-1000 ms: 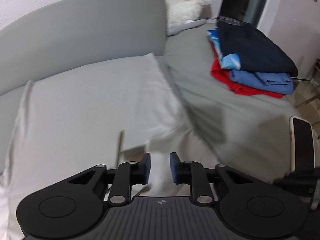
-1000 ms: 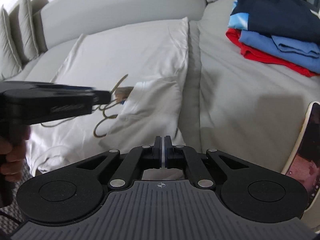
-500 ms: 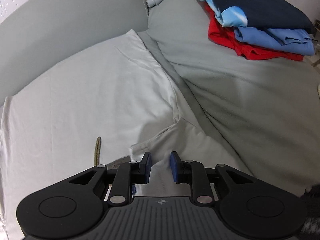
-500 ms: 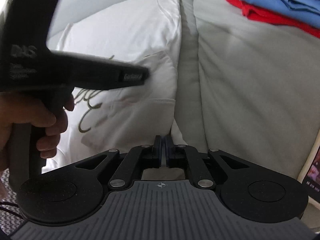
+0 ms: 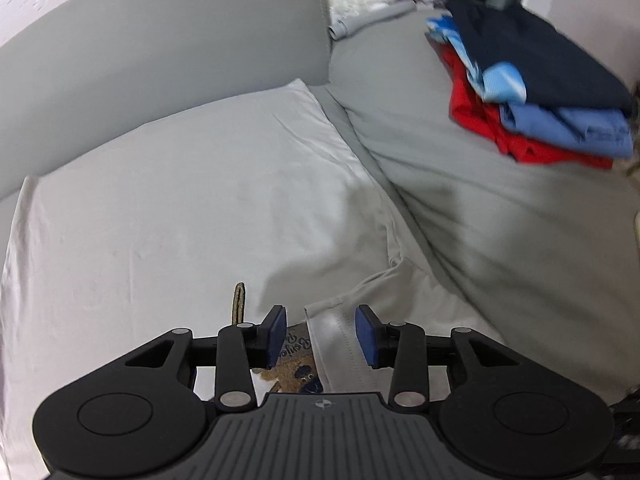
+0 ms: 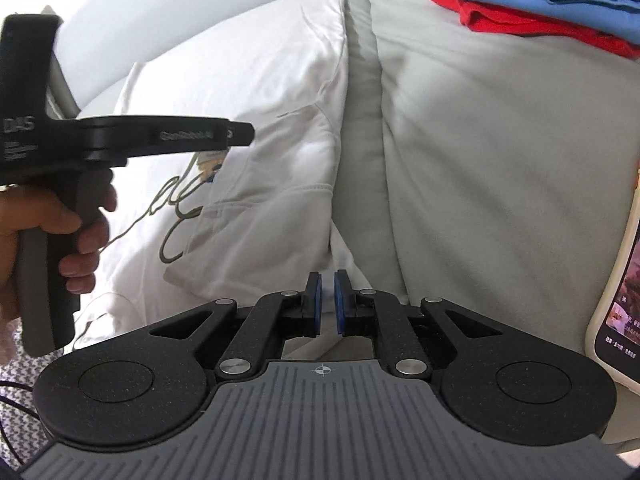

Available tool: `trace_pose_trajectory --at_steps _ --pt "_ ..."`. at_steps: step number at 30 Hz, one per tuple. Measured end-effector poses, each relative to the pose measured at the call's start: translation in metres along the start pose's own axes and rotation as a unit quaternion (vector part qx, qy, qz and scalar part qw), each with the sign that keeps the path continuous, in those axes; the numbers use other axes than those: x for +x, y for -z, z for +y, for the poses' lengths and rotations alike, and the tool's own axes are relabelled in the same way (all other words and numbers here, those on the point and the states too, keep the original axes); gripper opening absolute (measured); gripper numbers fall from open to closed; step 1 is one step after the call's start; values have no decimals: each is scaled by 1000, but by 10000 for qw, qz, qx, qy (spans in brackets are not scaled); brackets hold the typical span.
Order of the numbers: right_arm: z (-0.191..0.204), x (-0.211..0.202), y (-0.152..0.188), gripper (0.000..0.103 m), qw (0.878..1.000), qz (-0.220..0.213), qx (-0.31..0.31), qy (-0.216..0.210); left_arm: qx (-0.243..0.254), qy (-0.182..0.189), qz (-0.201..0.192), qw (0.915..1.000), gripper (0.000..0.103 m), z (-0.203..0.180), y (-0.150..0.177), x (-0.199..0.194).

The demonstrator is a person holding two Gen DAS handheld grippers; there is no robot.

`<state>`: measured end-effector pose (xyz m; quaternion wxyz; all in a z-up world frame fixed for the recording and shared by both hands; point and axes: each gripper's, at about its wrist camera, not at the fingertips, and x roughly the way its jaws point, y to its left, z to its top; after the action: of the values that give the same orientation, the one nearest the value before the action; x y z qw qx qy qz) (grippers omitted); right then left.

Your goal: Fold clothes

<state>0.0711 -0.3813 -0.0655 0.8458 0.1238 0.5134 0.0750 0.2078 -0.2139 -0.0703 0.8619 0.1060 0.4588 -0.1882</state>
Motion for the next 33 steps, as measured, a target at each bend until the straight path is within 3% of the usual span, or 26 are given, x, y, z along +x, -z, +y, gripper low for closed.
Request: trace_pose_trajectory --at_steps 3,6,11,14,17,19,21,26,28,29,33 --pt "0 -3 1 12 9999 -72 -25 -72 219 -8 -27 9998 31 -5 2 6" --pt "1 -1 0 12 9999 -55 -42 -91 583 144 -135 9981 7 -14 3 7" --pt "5 3 -2 12 9999 91 -139 -31 988 -205 -356 9943 5 -25 7 0" --pt "7 8 -4 8 9995 248 -137 156 834 -563 -219 9947 5 -19 9 2" --pt "7 8 -4 8 9993 269 -110 225 808 -631 -125 9947 7 -18 11 4" --pt "7 8 -5 9 9993 274 -119 235 638 -654 -106 9958 19 -19 6 1" --pt "8 8 -6 10 9992 280 -149 253 429 -609 -132 9971 37 -18 2 -4" --pt "14 1 -12 16 9996 105 -207 143 352 -258 -496 9978 36 -25 6 -40" --pt "17 -1 -16 16 9997 -37 -219 113 470 -74 -575 9972 24 -30 17 -54" --pt "19 -2 -21 16 9996 -133 -226 101 437 15 -563 9975 13 -30 22 -57" --pt "28 8 -41 16 9988 -411 -282 26 160 306 -216 9992 3 -24 42 -52"
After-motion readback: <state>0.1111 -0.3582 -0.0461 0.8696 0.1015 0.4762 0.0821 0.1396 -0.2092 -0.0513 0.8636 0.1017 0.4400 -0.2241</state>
